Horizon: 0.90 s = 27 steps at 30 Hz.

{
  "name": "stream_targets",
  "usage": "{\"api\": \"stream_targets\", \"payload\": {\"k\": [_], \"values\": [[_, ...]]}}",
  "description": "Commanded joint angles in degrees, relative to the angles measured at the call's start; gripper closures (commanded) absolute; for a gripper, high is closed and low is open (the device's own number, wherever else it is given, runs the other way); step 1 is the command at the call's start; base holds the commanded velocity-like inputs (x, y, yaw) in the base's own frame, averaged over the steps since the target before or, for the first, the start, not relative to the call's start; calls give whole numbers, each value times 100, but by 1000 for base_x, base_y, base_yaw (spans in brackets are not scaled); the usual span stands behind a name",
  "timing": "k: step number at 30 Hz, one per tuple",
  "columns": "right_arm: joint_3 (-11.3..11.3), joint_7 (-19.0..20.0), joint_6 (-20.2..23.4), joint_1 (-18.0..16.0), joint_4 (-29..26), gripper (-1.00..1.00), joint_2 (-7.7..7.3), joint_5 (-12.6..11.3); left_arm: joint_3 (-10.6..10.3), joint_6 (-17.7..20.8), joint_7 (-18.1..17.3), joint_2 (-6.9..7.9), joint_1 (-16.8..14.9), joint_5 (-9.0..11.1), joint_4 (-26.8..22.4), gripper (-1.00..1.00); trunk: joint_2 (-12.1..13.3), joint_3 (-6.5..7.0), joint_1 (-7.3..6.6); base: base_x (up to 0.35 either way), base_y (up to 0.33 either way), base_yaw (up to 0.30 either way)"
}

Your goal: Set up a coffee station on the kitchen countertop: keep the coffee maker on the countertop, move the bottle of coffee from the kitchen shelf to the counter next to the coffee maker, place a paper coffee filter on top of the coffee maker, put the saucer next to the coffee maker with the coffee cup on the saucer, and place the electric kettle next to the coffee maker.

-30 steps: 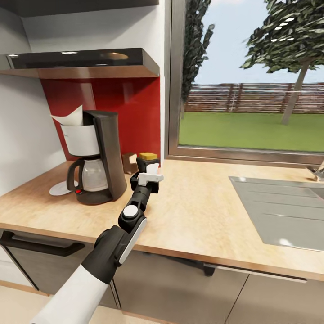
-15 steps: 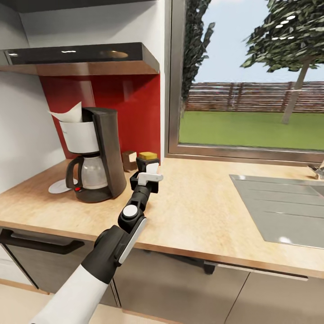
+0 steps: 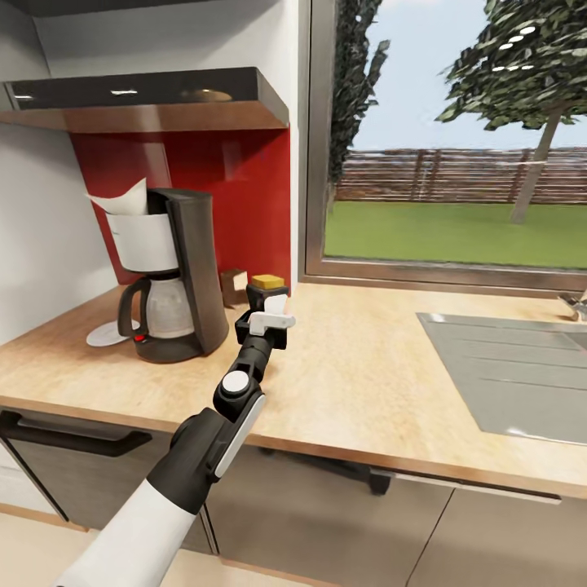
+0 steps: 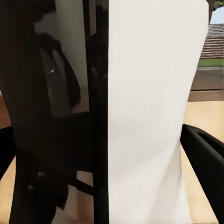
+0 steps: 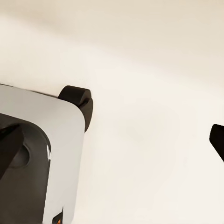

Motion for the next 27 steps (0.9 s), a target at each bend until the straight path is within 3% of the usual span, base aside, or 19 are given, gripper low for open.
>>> {"api": "stream_targets", "payload": {"k": [1, 27], "values": [[49, 27, -42, -13, 27, -100, 1, -52, -14, 18, 47, 2, -6, 52, -7, 100, -45, -24, 22, 0, 0, 0], [49, 27, -42, -9, 27, -100, 2, -52, 83, 18, 47, -2, -6, 52, -24, 100, -486, -222, 264, 0, 0, 0]]}}
